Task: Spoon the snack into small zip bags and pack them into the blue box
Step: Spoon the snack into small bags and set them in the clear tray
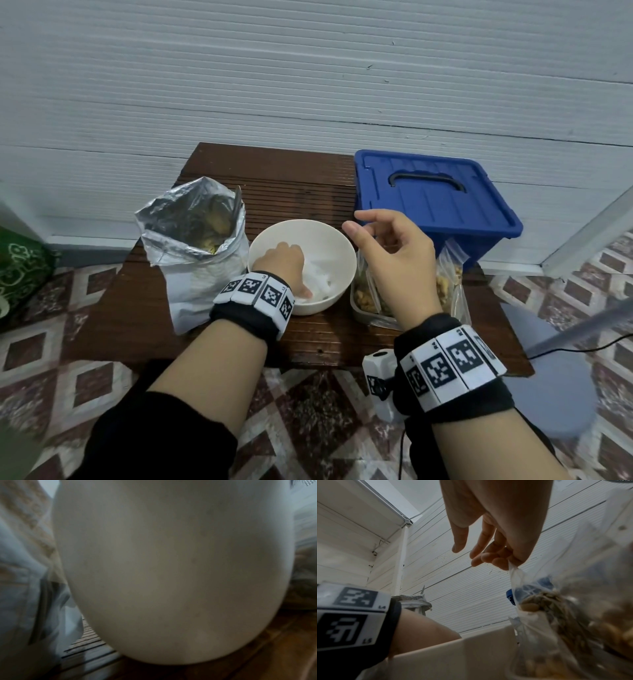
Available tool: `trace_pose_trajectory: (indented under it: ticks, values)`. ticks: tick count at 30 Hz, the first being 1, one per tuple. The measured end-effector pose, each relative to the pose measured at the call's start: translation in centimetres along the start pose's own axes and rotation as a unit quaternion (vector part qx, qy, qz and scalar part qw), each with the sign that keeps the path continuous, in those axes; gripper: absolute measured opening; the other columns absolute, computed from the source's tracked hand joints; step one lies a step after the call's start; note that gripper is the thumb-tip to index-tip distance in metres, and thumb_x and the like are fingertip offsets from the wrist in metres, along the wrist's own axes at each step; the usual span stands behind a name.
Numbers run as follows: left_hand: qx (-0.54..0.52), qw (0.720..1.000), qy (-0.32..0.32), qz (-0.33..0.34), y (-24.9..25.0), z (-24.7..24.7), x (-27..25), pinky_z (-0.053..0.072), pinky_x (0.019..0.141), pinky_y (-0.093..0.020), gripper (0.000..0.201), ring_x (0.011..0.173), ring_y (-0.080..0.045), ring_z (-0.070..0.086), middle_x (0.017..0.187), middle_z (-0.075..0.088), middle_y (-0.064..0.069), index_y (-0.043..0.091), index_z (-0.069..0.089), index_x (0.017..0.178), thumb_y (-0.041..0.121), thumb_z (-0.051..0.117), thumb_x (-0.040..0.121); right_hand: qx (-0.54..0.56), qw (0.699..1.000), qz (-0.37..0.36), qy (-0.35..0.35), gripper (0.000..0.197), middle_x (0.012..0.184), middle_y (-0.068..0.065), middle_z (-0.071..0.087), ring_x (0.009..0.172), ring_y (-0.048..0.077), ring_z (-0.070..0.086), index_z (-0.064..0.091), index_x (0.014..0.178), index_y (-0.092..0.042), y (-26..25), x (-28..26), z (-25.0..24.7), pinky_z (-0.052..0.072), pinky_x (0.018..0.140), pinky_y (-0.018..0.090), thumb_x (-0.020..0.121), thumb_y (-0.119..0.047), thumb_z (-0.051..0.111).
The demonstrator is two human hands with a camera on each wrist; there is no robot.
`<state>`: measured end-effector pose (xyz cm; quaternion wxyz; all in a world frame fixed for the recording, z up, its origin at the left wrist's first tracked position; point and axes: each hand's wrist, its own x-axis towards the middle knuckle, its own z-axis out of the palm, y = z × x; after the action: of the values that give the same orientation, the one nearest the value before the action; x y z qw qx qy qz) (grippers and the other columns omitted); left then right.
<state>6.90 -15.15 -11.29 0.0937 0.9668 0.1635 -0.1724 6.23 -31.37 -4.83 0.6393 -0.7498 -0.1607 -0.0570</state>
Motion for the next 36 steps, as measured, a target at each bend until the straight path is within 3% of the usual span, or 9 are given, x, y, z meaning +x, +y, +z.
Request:
trace_pose_trajectory:
  ticks: [7,13,15,19,23,26,29,32,36]
  values:
    - [0.041,0.998,0.04,0.01,0.1,-0.4,0.5,0.045,0.096,-0.044,0.032,0.108,-0.028,0.056,0.113,0.063,-0.006,0.015,0.063,0.108,0.039,0.066,0.088,-0.006,1.0,-0.006,0.007,0.014,0.075,-0.005,0.064,0.067,0.006,0.051,0.07,0.094,-0.021,-0.1,0.0,0.0,0.043,0.064,0.011,0.081,-0.027,0.073]
    - [-0.026,0.999,0.038,-0.015,0.4,-2.1,0.1,0.046,0.085,-0.037,0.03,0.102,-0.029,0.061,0.104,0.065,-0.007,0.014,0.066,0.11,0.038,0.056,0.096,-0.028,0.999,-0.008,0.017,0.009,0.081,-0.004,0.066,0.076,0.014,0.058,0.07,0.092,-0.023,0.0,0.0,0.0,0.047,0.068,0.018,0.084,-0.029,0.07]
    - [-0.083,0.992,0.093,-0.005,0.3,-2.7,-1.0,0.047,0.083,-0.036,0.024,0.099,-0.028,0.061,0.097,0.062,-0.003,0.013,0.068,0.101,0.032,0.054,0.098,-0.043,0.999,-0.009,0.02,0.005,0.081,-0.006,0.066,0.075,0.011,0.058,0.069,0.09,-0.026,0.0,0.0,-0.1,0.047,0.068,0.017,0.085,-0.028,0.069]
    - [-0.217,0.956,0.198,0.02,0.1,-4.0,-3.8,0.052,0.085,-0.04,0.021,0.094,-0.024,0.061,0.096,0.067,-0.004,0.015,0.066,0.095,0.032,0.053,0.097,-0.117,0.993,-0.016,0.018,0.01,0.091,-0.009,0.067,0.08,0.004,0.056,0.067,0.097,-0.027,0.3,0.0,-0.1,0.042,0.07,0.01,0.088,-0.03,0.064]
    - [-0.353,0.909,0.218,0.044,-0.1,-5.4,-5.1,0.044,0.07,-0.024,0.014,0.086,-0.01,0.06,0.087,0.069,0.007,0.023,0.06,0.085,0.03,0.055,0.096,-0.177,0.984,-0.006,0.007,0.04,0.111,-0.012,0.057,0.104,0.008,0.052,0.058,0.124,-0.021,0.1,-0.1,0.0,0.041,0.09,0.022,0.087,-0.036,0.064]
    - [-0.433,0.871,0.226,0.053,-0.2,-5.9,-5.9,0.043,0.068,-0.015,0.013,0.084,-0.006,0.063,0.083,0.07,0.009,0.023,0.061,0.084,0.03,0.059,0.095,-0.156,0.988,0.018,0.009,0.05,0.119,-0.009,0.058,0.107,0.009,0.054,0.053,0.13,-0.019,-0.2,-0.2,0.0,0.04,0.089,0.021,0.086,-0.039,0.066]
    - [-0.494,0.841,0.213,0.061,-0.2,-6.0,-6.2,0.044,0.066,-0.017,0.012,0.079,-0.005,0.065,0.082,0.072,0.007,0.017,0.064,0.088,0.028,0.062,0.093,-0.119,0.992,0.026,0.02,0.043,0.105,-0.01,0.064,0.095,0.001,0.056,0.057,0.123,-0.021,-0.3,-0.2,-0.2,0.04,0.079,0.011,0.085,-0.037,0.068]
    - [-0.519,0.828,0.197,0.073,-0.3,-5.8,-6.2,0.043,0.066,-0.016,0.012,0.073,-0.002,0.064,0.079,0.072,0.007,0.017,0.063,0.087,0.028,0.064,0.092,-0.095,0.995,0.011,0.033,0.012,0.079,-0.013,0.063,0.073,-0.006,0.055,0.065,0.096,-0.022,-0.2,-0.1,-0.3,0.04,0.065,0.004,0.086,-0.028,0.068]
    - [-0.481,0.849,0.216,0.039,-0.4,-5.7,-6.2,0.042,0.067,-0.014,0.016,0.084,-0.003,0.064,0.089,0.071,0.007,0.016,0.064,0.098,0.029,0.068,0.089,-0.099,0.994,0.008,0.049,0.008,0.07,-0.011,0.061,0.066,0.0,0.055,0.066,0.08,-0.019,0.1,0.0,-0.5,0.04,0.06,0.005,0.087,-0.022,0.067]
